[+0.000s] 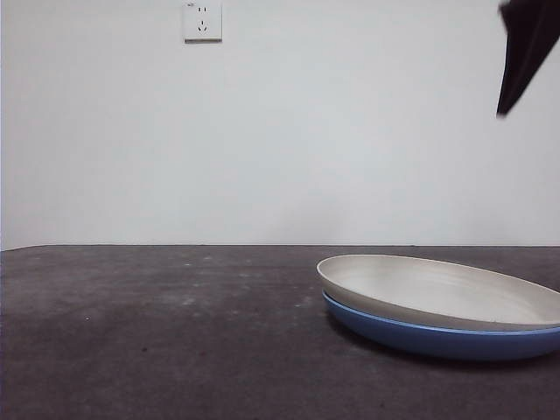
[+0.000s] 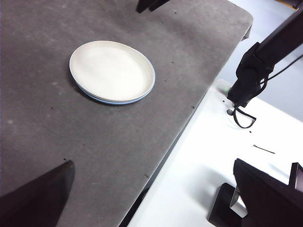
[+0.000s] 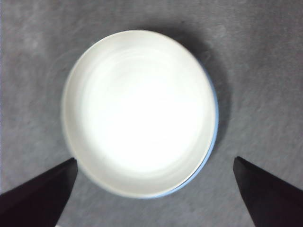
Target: Pick up the white plate, put it on the blue plate, put it on desk
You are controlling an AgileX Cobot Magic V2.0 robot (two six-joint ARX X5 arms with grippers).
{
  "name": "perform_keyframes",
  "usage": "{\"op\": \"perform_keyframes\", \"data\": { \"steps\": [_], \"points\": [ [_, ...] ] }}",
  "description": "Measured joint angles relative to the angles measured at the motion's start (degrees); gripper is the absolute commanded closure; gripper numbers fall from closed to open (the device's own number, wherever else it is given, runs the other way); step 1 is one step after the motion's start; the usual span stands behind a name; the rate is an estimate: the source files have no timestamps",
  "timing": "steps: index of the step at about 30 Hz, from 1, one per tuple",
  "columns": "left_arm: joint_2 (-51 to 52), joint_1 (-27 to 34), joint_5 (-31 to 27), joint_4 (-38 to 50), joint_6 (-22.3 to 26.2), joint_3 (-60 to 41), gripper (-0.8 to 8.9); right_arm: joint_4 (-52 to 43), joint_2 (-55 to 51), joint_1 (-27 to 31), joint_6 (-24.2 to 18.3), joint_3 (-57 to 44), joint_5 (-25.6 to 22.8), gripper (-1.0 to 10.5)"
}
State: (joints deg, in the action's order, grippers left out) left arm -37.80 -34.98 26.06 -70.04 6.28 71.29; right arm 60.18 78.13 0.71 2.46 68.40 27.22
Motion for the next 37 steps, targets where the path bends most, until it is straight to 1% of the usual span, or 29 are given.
{"op": "perform_keyframes", "data": {
  "steps": [6,11,19,23,28,30,34,37],
  "points": [
    [0.0,0.0,0.0,0.0,0.0,0.0,1.6,-2.08,9.77,0.79,-2.29,0.0,0.24,3.7],
    [0.0,0.0,0.0,0.04,0.0,0.0,1.6,-4.9,16.31,0.79,-3.72,0.0,4.15,3.7],
    [0.0,0.0,0.0,0.42,0.0,0.0,1.6,-6.93,22.97,0.74,-4.59,0.0,4.42,3.7],
    [0.0,0.0,0.0,0.44,-0.02,0.0,1.6,-7.8,24.0,0.72,-5.01,0.0,5.42,4.7],
    [0.0,0.0,0.0,0.48,-0.04,0.0,1.6,-8.72,24.72,0.72,-5.22,0.0,5.6,4.7],
    [0.0,0.0,0.0,0.79,-0.04,0.0,1.6,-8.87,25.22,0.72,-5.22,0.0,5.62,4.9],
    [0.0,0.0,0.0,1.2,-0.2,0.0,1.6,-8.9,26.69,0.74,-5.22,0.0,5.9,5.9],
    [0.0,0.0,0.0,1.31,-0.2,0.0,1.6,-8.87,27.74,0.74,-5.22,0.02,6.14,7.2]
  ]
}}
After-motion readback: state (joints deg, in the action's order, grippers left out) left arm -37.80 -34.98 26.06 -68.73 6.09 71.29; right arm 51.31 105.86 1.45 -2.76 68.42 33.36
